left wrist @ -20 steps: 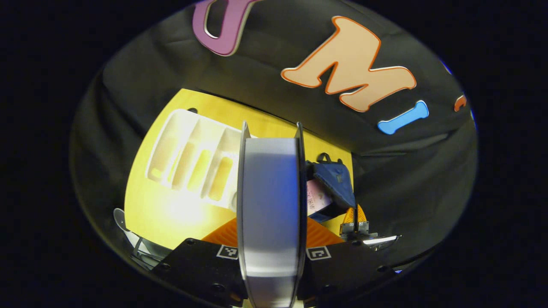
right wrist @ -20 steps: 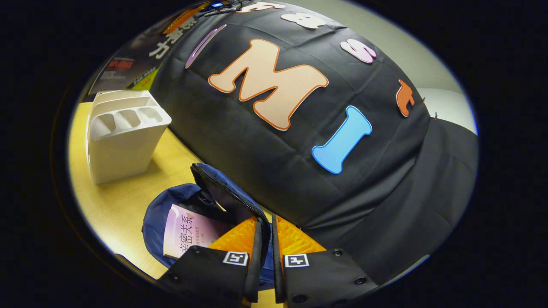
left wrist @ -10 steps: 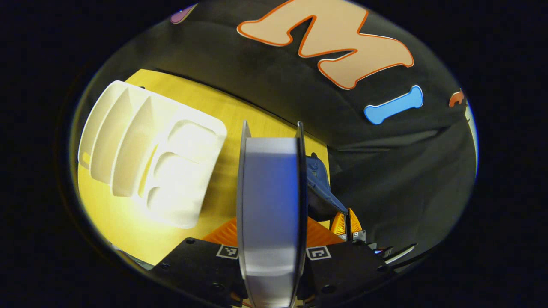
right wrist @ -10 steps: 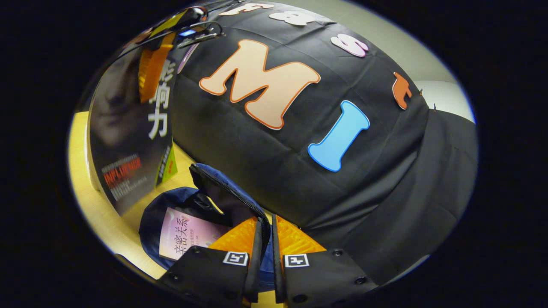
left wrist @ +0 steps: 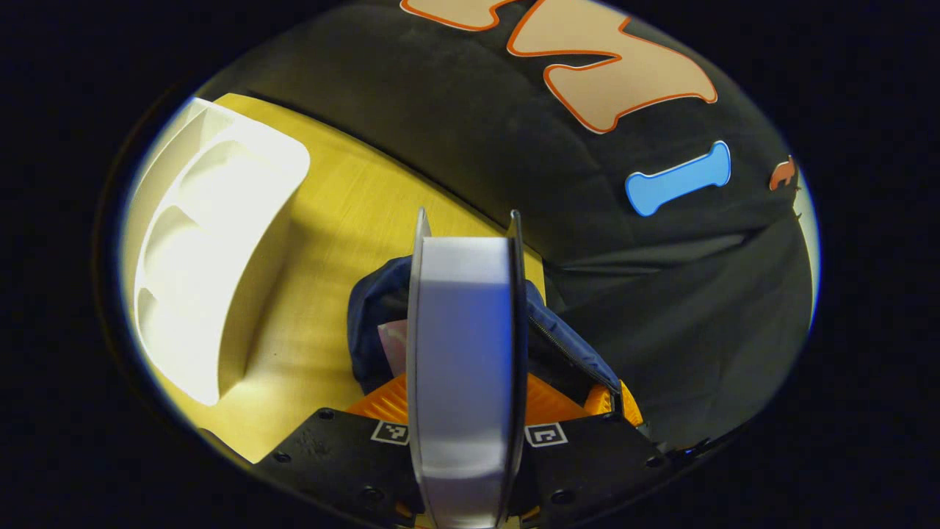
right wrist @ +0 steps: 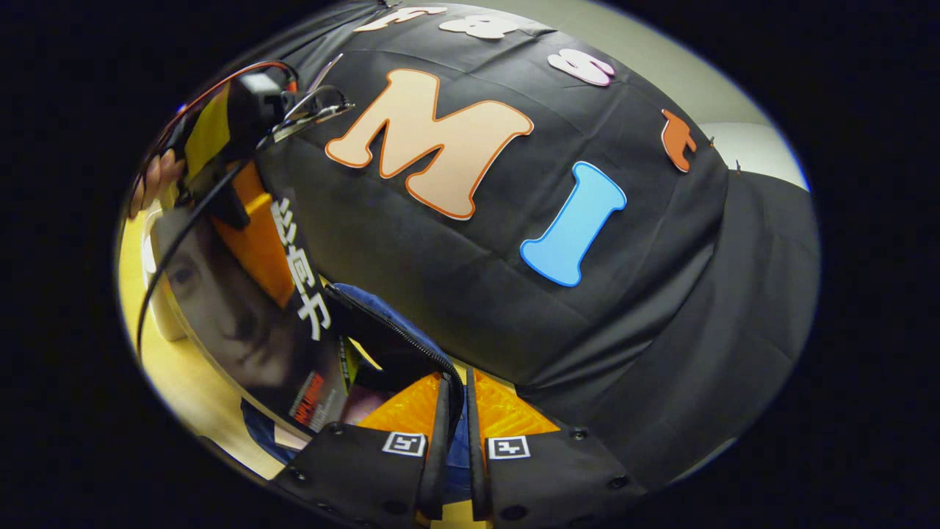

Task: Open the schoolbag, grab two books from the bookshelf and put them into the schoolbag.

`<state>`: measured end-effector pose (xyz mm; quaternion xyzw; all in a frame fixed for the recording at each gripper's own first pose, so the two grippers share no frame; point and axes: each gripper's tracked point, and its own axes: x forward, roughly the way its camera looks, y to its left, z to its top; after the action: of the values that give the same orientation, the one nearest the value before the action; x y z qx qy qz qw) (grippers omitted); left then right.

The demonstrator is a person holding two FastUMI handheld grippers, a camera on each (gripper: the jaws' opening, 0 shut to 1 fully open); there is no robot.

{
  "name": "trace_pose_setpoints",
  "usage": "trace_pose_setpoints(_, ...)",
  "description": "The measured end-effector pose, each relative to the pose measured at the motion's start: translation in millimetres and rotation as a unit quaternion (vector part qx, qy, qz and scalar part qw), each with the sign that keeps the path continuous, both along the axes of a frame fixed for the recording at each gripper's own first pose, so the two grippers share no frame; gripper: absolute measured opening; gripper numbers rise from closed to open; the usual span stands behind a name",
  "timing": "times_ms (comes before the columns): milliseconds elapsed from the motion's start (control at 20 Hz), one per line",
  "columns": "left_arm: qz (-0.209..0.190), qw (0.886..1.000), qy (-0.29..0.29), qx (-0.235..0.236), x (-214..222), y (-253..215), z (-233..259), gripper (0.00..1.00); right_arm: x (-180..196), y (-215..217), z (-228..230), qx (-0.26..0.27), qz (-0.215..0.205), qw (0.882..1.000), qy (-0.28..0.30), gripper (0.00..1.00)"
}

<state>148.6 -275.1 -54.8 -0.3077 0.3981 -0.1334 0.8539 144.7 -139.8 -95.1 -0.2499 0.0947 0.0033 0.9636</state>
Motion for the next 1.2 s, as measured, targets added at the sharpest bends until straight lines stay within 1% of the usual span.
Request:
trace_pose_setpoints(50,0.003,1.0,-0.012,-0.009,6.1,-4.7,-4.1,0.41,0.1,0.4,0.6,0.003,-0.002,1.0,0.001,0.17)
trace_pose_setpoints(200,0.007,0.999,-0.032,-0.039,20.0,-18.6,-20.6,0.4,0.6,0.4,1.3,0.009,-0.004,1.0,0.0,0.17)
trace_pose_setpoints(350,0.011,0.997,-0.035,-0.074,29.0,-31.6,-39.0,0.4,-1.4,5.4,0.1,0.006,-0.001,1.0,0.002,0.17)
trace_pose_setpoints(450,0.017,0.994,-0.041,-0.103,31.8,-36.5,-45.7,0.4,-2.4,7.1,2.4,-0.003,0.001,1.0,-0.001,0.17)
trace_pose_setpoints(550,0.023,0.99,-0.04,-0.13,32.9,-39.0,-53.7,0.4,-4.8,8.1,1.7,0.0,0.002,1.0,0.001,0.17)
trace_pose_setpoints(650,0.02,0.987,-0.038,-0.154,34.7,-43.9,-63.5,0.41,-5.8,11.5,0.7,0.002,0.002,1.0,0.001,0.17)
trace_pose_setpoints(700,0.017,0.986,-0.038,-0.164,36.8,-45.8,-68.7,0.39,-4.9,13.1,0.5,0.002,0.005,1.0,0.002,0.17)
trace_pose_setpoints(850,0.008,0.981,-0.032,-0.192,36.8,-54.9,-91.6,0.38,-6.1,21.6,-4.9,0.005,0.011,1.0,0.007,0.17)
trace_pose_setpoints(1000,-0.022,0.977,-0.01,-0.214,38.2,-78.8,-114.0,0.38,-8.5,28.9,-10.5,0.006,0.017,1.0,0.013,0.17)
trace_pose_setpoints(1200,-0.035,0.969,0.003,-0.244,48.6,-104.2,-130.8,0.39,-11.6,33.7,-13.9,-0.002,0.024,1.0,0.016,0.17)
